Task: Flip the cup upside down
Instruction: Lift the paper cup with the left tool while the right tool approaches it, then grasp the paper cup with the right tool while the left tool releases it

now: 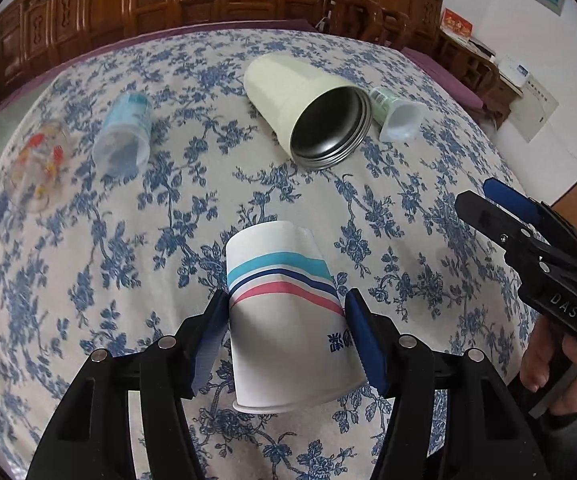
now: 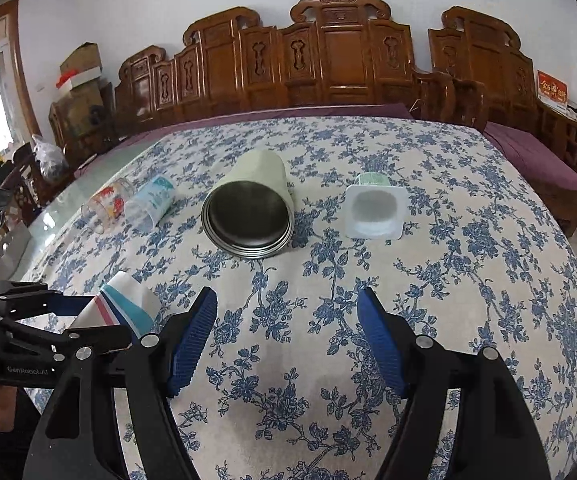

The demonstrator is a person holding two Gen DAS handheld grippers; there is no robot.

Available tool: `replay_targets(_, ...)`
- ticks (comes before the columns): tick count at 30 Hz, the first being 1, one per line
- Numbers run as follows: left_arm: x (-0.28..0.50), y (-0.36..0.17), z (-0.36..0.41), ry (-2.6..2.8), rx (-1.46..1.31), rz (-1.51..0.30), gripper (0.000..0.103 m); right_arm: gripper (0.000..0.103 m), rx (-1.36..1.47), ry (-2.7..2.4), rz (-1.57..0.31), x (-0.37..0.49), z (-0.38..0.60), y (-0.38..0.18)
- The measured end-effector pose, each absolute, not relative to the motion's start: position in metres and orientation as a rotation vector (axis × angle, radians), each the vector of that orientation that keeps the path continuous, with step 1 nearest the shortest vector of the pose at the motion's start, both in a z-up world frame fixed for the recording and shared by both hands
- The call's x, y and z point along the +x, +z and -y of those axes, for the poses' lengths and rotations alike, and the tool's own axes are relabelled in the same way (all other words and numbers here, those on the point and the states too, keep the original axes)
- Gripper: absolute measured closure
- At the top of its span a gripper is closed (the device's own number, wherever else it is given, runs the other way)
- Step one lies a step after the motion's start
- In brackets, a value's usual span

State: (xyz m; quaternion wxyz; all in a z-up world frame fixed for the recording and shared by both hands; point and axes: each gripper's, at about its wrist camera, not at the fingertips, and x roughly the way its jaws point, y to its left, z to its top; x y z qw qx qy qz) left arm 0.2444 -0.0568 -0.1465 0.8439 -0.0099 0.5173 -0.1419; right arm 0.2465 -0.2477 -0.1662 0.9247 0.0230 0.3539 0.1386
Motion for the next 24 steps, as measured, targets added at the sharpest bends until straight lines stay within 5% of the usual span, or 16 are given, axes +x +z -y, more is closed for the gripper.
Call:
replay_targets(12,0.219,-0.108,0.018,-0.233,-0.059,-0.951,0.036,0.028,0.013,0.308,-0.748,0.251,0.231,-0.172)
replay_targets(17,0.194,-0.081,-0.014,-0.129,-0.057,-0.809,0.019,0.028,-0.014,0.356,-0.747,0.246,0.209,-0.159)
replay_targets(24,0.172,-0.060,-0.047,0.013,-0.022,-0.635,0.008,0.028,0.026,0.439,-0.789,0.249,0.172,-0.140)
